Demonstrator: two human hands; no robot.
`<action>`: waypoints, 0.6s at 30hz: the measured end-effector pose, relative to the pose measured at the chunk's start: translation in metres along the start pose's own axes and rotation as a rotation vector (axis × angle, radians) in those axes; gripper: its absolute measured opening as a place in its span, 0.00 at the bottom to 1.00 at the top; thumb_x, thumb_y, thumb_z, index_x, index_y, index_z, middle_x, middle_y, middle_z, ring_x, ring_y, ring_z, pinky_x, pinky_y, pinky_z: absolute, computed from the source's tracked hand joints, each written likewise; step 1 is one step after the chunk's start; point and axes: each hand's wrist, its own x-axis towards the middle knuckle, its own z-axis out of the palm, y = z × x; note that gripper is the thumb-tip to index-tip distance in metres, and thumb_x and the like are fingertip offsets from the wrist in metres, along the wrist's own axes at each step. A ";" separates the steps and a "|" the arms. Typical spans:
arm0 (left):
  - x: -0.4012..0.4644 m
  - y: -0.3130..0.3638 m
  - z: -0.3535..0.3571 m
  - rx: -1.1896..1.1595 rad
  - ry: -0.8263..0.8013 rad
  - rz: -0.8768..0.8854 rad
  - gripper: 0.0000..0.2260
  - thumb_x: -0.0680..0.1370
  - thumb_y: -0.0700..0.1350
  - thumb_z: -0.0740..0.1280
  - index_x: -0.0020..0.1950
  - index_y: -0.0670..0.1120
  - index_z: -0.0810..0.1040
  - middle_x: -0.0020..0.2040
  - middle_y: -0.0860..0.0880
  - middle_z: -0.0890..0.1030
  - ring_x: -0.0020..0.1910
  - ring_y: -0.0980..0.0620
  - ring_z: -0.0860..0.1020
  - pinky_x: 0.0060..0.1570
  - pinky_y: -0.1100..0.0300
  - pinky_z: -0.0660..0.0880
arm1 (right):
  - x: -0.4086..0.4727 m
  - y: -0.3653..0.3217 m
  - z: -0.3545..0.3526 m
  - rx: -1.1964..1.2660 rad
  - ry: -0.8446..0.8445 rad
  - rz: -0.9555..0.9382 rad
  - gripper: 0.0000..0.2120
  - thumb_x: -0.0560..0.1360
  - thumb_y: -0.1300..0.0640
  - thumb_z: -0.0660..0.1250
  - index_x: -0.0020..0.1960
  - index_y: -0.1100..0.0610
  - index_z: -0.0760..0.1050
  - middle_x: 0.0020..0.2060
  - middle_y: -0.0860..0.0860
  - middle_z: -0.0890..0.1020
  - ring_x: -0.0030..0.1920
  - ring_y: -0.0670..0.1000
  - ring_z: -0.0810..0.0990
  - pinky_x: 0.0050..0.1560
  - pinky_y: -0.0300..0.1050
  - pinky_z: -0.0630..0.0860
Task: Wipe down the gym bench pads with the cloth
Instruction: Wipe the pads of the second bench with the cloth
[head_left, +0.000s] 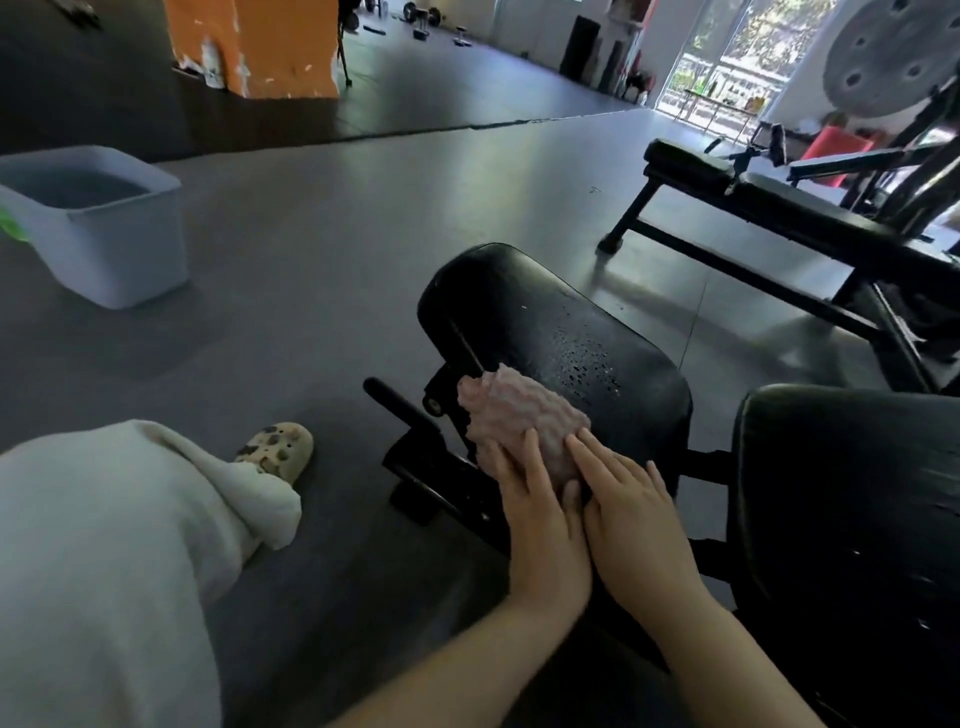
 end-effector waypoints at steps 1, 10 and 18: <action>0.004 0.001 0.004 -0.009 0.003 0.013 0.29 0.82 0.49 0.54 0.71 0.58 0.34 0.73 0.48 0.28 0.75 0.53 0.35 0.73 0.62 0.41 | 0.000 0.002 -0.001 0.023 0.017 0.010 0.33 0.72 0.46 0.38 0.74 0.50 0.63 0.72 0.47 0.65 0.72 0.50 0.65 0.74 0.55 0.56; 0.056 -0.006 -0.009 0.015 0.023 0.062 0.31 0.81 0.51 0.55 0.68 0.59 0.30 0.71 0.43 0.25 0.72 0.51 0.29 0.71 0.58 0.37 | 0.005 0.015 -0.004 0.047 0.034 0.034 0.21 0.77 0.60 0.64 0.70 0.53 0.70 0.67 0.49 0.73 0.65 0.53 0.71 0.61 0.39 0.63; 0.120 -0.004 -0.049 0.043 0.090 0.122 0.29 0.76 0.55 0.55 0.72 0.57 0.43 0.74 0.36 0.33 0.75 0.43 0.37 0.70 0.57 0.41 | 0.011 0.016 -0.002 0.110 0.068 0.060 0.19 0.78 0.56 0.63 0.68 0.49 0.72 0.66 0.44 0.74 0.65 0.50 0.69 0.57 0.37 0.65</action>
